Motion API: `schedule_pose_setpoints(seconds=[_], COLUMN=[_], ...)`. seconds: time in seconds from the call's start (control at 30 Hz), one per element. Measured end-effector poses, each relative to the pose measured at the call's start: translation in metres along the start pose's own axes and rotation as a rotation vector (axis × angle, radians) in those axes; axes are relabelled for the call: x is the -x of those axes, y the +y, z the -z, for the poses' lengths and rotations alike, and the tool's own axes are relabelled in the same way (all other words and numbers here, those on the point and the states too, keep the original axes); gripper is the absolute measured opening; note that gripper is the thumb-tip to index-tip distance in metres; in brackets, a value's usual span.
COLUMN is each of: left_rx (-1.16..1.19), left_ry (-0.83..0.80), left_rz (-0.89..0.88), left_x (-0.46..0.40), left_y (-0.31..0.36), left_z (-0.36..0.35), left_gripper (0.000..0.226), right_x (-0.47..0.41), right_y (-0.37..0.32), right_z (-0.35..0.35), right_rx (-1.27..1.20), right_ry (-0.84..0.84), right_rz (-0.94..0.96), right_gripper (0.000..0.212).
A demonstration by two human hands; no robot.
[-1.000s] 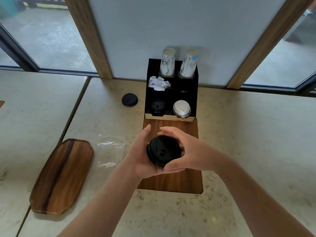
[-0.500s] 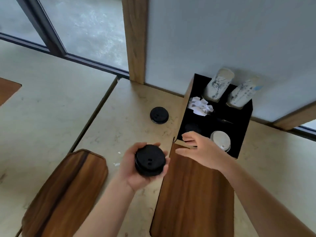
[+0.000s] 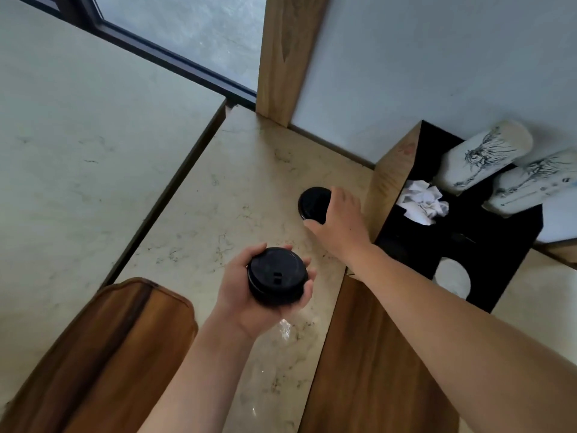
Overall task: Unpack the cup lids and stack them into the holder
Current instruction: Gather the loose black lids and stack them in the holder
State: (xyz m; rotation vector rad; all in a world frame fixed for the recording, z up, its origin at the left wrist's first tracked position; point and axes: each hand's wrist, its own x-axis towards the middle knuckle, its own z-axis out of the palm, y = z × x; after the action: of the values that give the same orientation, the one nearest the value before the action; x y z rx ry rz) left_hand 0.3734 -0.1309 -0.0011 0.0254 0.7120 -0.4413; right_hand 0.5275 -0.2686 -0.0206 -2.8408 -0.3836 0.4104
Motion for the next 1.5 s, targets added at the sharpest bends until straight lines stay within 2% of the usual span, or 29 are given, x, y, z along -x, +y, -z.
schedule_pose_setpoints(seconds=[0.2, 0.33, 0.43, 0.53, 0.63, 0.7, 0.83, 1.03, 1.2, 1.5], left_rx=[-0.008, -0.049, -0.048, -0.030, -0.080, -0.108, -0.105, -0.235, -0.284, -0.244], left_ry=[-0.008, -0.021, -0.027, -0.025, -0.021, -0.013, 0.011, -0.047, -0.103, -0.269], left_rz=[0.006, 0.008, 0.051, 0.092, 0.096, 0.116, 0.153, 0.162, 0.157, 0.141], left_x=[-0.001, 0.006, 0.013, 0.019, 0.027, 0.033, 0.045, 0.069, 0.087, 0.110], left_y=[0.009, 0.010, 0.007, -0.002, -0.012, -0.018, -0.033, -0.059, -0.087, -0.132], left_z=[-0.002, 0.001, 0.005, 0.007, 0.002, -0.003, -0.010, -0.017, -0.020, -0.029], left_gripper=[0.035, 0.035, 0.043, 0.050, 0.042, 0.043, 0.060, 0.053, 0.055, 0.064], right_x=[-0.007, 0.023, 0.065, 0.104, 0.126, 0.135, 0.151, 0.189, 0.227, 0.284], right_y=[-0.003, -0.021, -0.033, -0.034, -0.031, -0.029, -0.025, -0.025, -0.023, -0.011], right_z=[0.002, 0.020, 0.037, 0.055, 0.066, 0.073, 0.090, 0.117, 0.137, 0.147], right_rx=[-0.031, -0.310, -0.472, -0.554, -0.504, -0.470, -0.395, -0.326, -0.260, -0.032], right_ry=[-0.029, 0.022, -0.056, -0.221, -0.375, -0.418, -0.448, -0.462, -0.398, -0.160], right_rz=[-0.054, -0.047, 0.050, 0.127, 0.183, 0.199, 0.241, 0.277, 0.327, 0.407], right_gripper=[0.083, 0.091, 0.089, 0.084, 0.084, 0.084, 0.086, 0.088, 0.089, 0.091])
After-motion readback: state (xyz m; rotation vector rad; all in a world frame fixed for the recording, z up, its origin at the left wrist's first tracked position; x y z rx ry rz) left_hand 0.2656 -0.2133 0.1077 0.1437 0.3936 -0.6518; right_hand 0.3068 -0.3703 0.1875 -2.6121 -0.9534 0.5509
